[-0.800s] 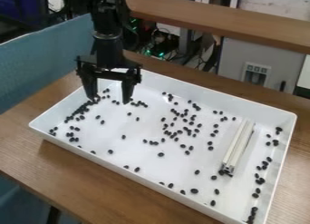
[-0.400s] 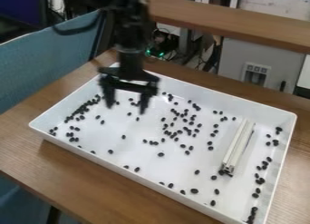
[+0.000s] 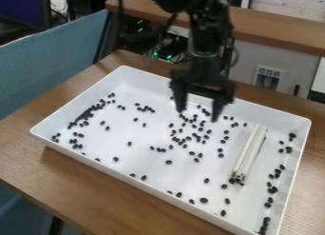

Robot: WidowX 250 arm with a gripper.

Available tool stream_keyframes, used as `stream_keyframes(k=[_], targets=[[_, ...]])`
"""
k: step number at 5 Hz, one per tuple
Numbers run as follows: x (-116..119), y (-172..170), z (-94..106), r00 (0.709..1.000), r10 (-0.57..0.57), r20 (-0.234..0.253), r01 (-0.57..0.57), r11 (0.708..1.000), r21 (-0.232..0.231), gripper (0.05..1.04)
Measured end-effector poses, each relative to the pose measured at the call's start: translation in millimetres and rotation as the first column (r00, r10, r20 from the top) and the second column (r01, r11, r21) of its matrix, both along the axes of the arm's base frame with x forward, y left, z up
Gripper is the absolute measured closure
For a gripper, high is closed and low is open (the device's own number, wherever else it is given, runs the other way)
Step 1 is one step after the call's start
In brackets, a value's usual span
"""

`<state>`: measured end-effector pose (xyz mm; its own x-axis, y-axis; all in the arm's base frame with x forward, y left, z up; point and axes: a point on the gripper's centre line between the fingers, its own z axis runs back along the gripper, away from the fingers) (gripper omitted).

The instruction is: Sweep into pile

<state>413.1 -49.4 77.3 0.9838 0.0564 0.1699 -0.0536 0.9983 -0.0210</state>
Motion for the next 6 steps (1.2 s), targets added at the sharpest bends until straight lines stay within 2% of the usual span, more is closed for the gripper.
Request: stream_keyframes(k=[1,2,3,4,5,6], targets=[[7.4,-48.8,-0.5,0.997,-0.074,-0.001,0.074,0.997,-0.022,0.083],[12.2,-63.1,-17.2,0.998,-0.041,-0.057,0.039,0.999,-0.033,0.083],[16.3,-60.6,-24.9,0.996,-0.004,-0.094,0.005,1.000,0.011,0.083],[14.3,-59.4,-27.3,0.995,0.002,-0.104,0.002,0.999,0.036,0.083],[17.0,-63.8,-37.7,0.993,-0.013,-0.119,0.019,0.999,0.043,0.083],[14.9,-73.4,-53.0,0.988,-0.021,-0.154,0.027,0.999,0.037,0.083]])
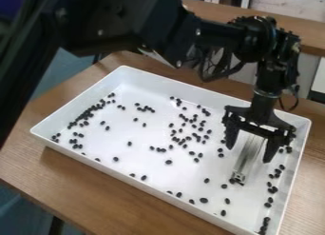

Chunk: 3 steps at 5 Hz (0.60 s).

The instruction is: Sweep into pile

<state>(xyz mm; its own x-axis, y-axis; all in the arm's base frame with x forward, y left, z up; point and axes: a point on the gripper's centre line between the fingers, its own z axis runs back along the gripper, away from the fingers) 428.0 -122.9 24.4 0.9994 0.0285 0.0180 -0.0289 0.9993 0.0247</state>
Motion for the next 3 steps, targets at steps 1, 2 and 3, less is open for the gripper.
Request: stream_keyframes(k=[1,2,3], targets=[[-0.9,0.5,-6.1,1.000,0.004,-0.011,-0.004,1.000,0.005,0.133],[-0.2,2.0,-6.4,1.000,0.010,-0.004,-0.010,1.000,0.022,0.408],[-5.5,-6.2,-5.9,1.000,-0.003,-0.018,0.003,0.999,0.036,0.670]])
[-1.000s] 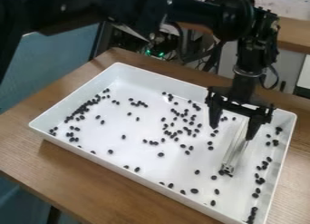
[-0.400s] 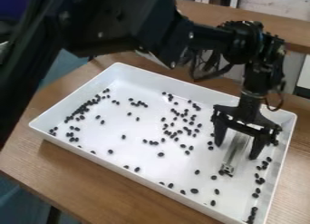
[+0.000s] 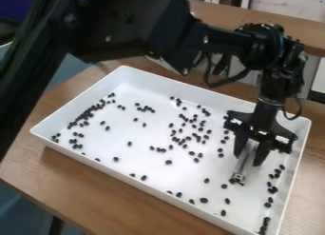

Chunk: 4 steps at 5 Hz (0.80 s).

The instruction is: Sweep into pile

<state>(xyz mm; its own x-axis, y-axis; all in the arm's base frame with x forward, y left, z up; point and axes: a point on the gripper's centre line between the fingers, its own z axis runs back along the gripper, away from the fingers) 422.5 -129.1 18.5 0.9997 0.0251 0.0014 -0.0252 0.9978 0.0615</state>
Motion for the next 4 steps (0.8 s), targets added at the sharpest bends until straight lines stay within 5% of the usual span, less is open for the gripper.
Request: stream_keyframes(k=[1,2,3,4], targets=[[1.3,-5.4,7.5,1.000,0.003,-0.001,-0.003,1.000,-0.013,0.692],[4.0,-22.1,22.8,0.999,-0.027,0.026,0.027,1.000,-0.006,0.692],[11.2,-44.4,42.8,0.996,-0.044,0.078,0.048,0.998,-0.047,0.692],[14.8,-46.3,22.7,0.998,-0.056,0.023,0.056,0.998,-0.029,0.692]])
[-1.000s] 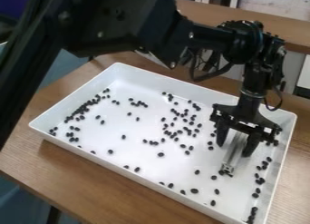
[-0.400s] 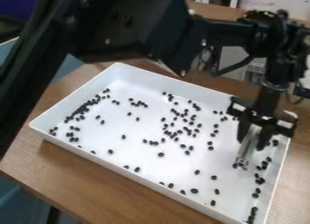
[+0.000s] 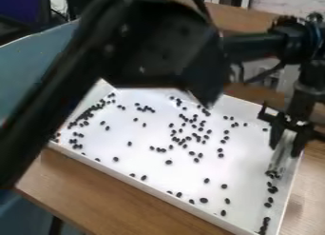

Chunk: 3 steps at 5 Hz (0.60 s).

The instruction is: Sweep into pile

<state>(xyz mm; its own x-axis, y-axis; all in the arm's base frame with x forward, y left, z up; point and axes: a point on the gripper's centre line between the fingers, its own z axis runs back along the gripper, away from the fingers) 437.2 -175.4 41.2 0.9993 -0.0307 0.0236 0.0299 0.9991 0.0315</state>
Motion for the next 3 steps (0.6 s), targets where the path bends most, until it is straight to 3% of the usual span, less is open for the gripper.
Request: stream_keyframes(k=[1,2,3], targets=[[-1.3,0.5,-5.7,1.000,-0.004,-0.017,0.004,1.000,0.007,0.692],[3.6,1.4,-5.6,1.000,-0.010,0.010,0.009,1.000,0.004,0.692],[9.2,5.7,-17.8,1.000,-0.027,0.007,0.027,1.000,-0.002,0.692]])
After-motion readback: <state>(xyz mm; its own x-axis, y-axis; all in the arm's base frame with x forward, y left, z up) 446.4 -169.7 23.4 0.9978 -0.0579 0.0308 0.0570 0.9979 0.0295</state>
